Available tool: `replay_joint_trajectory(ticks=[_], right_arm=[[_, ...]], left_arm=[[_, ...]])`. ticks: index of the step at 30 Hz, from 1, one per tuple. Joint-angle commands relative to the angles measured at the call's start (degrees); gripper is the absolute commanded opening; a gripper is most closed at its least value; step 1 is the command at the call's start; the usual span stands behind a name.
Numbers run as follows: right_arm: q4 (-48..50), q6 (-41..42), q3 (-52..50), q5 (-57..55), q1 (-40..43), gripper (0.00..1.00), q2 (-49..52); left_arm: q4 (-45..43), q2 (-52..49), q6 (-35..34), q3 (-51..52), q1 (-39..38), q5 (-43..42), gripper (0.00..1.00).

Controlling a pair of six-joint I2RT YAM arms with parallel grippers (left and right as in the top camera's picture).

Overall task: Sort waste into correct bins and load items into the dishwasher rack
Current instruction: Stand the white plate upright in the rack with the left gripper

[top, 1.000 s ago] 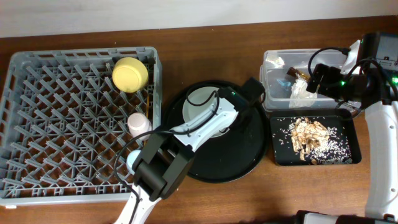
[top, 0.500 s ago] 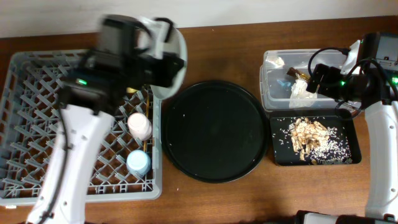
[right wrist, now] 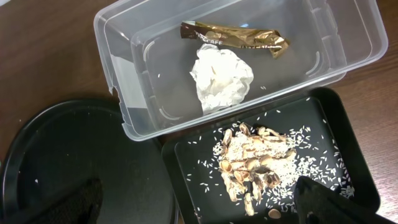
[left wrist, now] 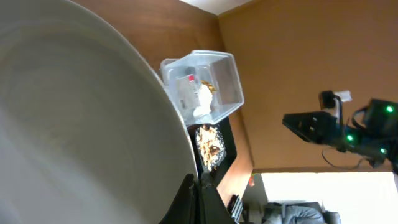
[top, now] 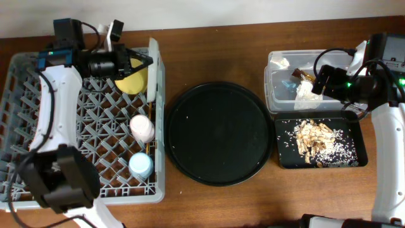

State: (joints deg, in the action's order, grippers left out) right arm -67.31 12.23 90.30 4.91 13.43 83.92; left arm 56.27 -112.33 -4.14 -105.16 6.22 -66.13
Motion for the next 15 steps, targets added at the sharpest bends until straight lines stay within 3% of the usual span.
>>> replay_joint_trajectory(ticks=[1, 4, 8, 10, 13, 15], right_arm=[[0.0, 0.5, 0.0, -0.9, 0.1, 0.99, -0.1], [0.0, 0.5, 0.0, -0.9, 0.1, 0.99, -0.1], [0.0, 0.5, 0.0, -0.9, 0.1, 0.99, -0.1], [0.0, 0.5, 0.0, -0.9, 0.1, 0.99, -0.1], [0.0, 0.5, 0.0, -0.9, 0.1, 0.99, -0.1], [0.0, 0.5, 0.0, -0.9, 0.1, 0.99, -0.1]], left_arm=[[0.2, -2.4, 3.0, 0.2, 1.4, -1.4, 0.0], [3.5, -2.5, 3.8, 0.2, 1.5, 8.1, 0.0], [4.3, -2.5, 3.8, 0.2, 1.6, 12.5, 0.02], [5.1, -2.5, 3.7, 0.1, 2.2, 15.7, 0.39], [5.1, -2.4, 1.9, 0.1, 5.0, 16.4, 0.63], [5.1, -1.9, 0.5, -0.3, 7.5, 16.0, 0.7]])
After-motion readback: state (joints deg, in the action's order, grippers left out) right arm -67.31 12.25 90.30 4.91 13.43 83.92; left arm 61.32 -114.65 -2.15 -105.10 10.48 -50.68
